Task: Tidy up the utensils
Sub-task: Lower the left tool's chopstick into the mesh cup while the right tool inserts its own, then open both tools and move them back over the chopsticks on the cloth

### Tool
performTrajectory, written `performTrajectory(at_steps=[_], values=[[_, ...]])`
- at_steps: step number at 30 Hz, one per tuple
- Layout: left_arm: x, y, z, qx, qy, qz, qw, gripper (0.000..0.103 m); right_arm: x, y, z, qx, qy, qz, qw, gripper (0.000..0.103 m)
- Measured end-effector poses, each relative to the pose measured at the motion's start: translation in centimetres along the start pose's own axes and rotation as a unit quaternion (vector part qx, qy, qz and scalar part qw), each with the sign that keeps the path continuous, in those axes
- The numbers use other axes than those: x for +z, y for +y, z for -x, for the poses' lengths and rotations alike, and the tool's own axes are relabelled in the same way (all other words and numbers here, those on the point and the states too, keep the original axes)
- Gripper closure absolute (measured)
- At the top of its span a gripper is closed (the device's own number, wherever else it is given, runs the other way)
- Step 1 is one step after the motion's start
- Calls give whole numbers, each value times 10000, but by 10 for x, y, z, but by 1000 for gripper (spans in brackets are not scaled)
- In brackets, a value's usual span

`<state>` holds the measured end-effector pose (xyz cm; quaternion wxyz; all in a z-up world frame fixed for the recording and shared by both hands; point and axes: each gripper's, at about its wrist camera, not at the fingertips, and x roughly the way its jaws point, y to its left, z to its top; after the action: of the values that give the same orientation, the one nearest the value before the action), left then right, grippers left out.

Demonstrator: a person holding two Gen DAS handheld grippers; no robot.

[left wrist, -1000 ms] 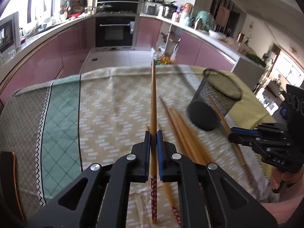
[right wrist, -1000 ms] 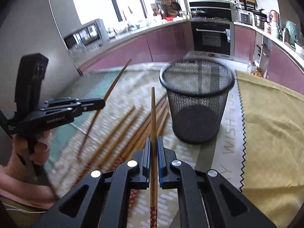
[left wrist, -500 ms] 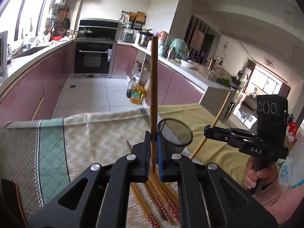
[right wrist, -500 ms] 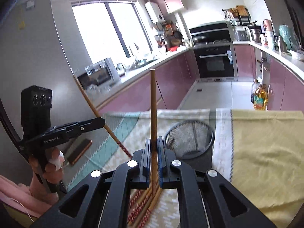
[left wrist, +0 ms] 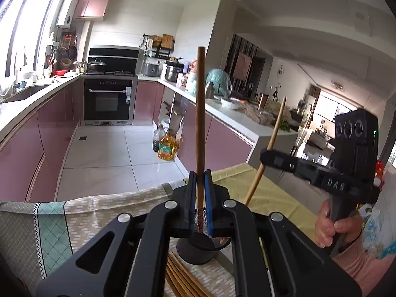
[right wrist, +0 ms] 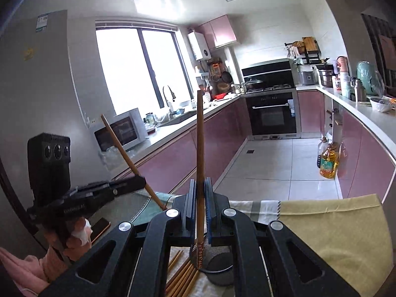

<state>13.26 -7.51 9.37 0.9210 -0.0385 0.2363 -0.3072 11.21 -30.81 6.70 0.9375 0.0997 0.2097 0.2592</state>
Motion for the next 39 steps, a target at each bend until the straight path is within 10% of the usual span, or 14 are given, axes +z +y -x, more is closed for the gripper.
performTrajectory(at_steps=[16,25,39], values=[[-57,22,-101,-15,1328,-124,9911,96,-36,-21,-75,-168,1616,-103,9867,97],[-55,34,-119,41,1372,61,9905,88,-32,-35,-93,-373,1579,-306,9863,93],[-88,61,-44,764,961,287,9920,54,-47,3,-28,-307,871,260,9954,58]])
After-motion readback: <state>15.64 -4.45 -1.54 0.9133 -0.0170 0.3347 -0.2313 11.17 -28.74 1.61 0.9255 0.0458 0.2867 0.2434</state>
